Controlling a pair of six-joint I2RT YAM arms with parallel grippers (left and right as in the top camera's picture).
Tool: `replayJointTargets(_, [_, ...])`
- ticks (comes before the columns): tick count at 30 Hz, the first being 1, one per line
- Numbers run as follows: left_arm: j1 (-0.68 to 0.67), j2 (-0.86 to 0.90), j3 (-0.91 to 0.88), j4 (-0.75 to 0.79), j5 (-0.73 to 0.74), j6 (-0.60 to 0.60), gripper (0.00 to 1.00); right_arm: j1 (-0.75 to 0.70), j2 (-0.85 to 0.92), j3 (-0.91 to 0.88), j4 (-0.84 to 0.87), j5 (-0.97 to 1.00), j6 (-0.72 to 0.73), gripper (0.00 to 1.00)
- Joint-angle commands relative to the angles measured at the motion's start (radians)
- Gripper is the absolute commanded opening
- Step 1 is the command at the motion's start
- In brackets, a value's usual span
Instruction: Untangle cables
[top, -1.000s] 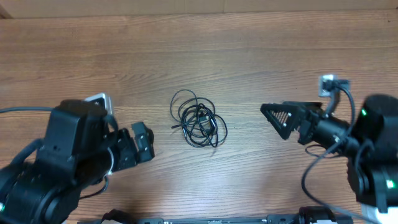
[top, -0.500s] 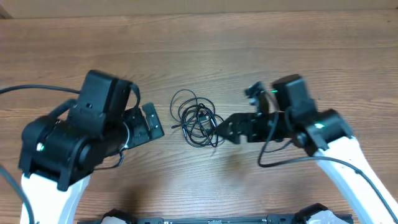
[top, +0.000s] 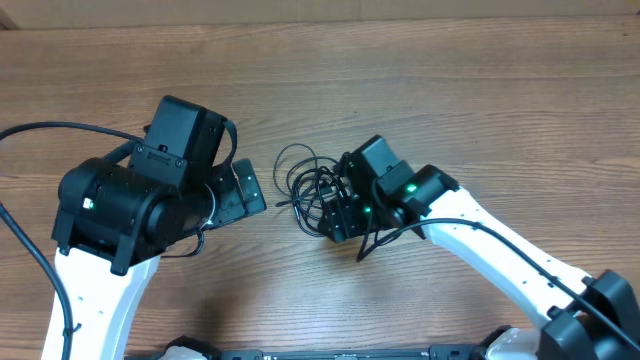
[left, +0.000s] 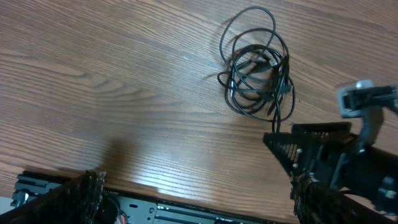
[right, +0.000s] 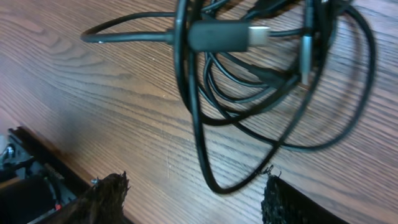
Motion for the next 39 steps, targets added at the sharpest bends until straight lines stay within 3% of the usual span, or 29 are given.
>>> replayJointTargets(1, [0.014, -0.005, -0.004, -0.002, -0.031, 0.017, 0.99, 0.037, 0.012, 0.019, 0.026, 0.066, -0.007, 0.70])
replayJointTargets(8, [0.014, -0.005, -0.004, -0.002, -0.019, 0.023, 0.99, 0.055, 0.019, 0.004, 0.064, 0.175, -0.005, 0.57])
replayJointTargets(12, [0.014, -0.005, -0.004, -0.002, -0.020, 0.024, 1.00, 0.055, 0.019, 0.000, 0.110, 0.175, -0.002, 0.41])
replayJointTargets(25, [0.014, -0.005, -0.004, -0.002, -0.019, 0.024, 1.00, 0.055, 0.052, -0.001, 0.031, 0.182, -0.001, 0.38])
replayJointTargets(32, [0.014, -0.005, -0.004, -0.001, -0.019, 0.024, 1.00, 0.055, 0.112, -0.001, 0.035, 0.182, -0.001, 0.23])
replayJointTargets(36, [0.013, -0.005, -0.004, -0.002, -0.019, 0.024, 1.00, 0.055, 0.109, 0.005, 0.062, 0.182, -0.001, 0.04])
replayJointTargets(39, [0.014, -0.005, -0.004, -0.002, -0.019, 0.024, 1.00, 0.055, 0.109, 0.040, 0.042, 0.183, -0.001, 0.04])
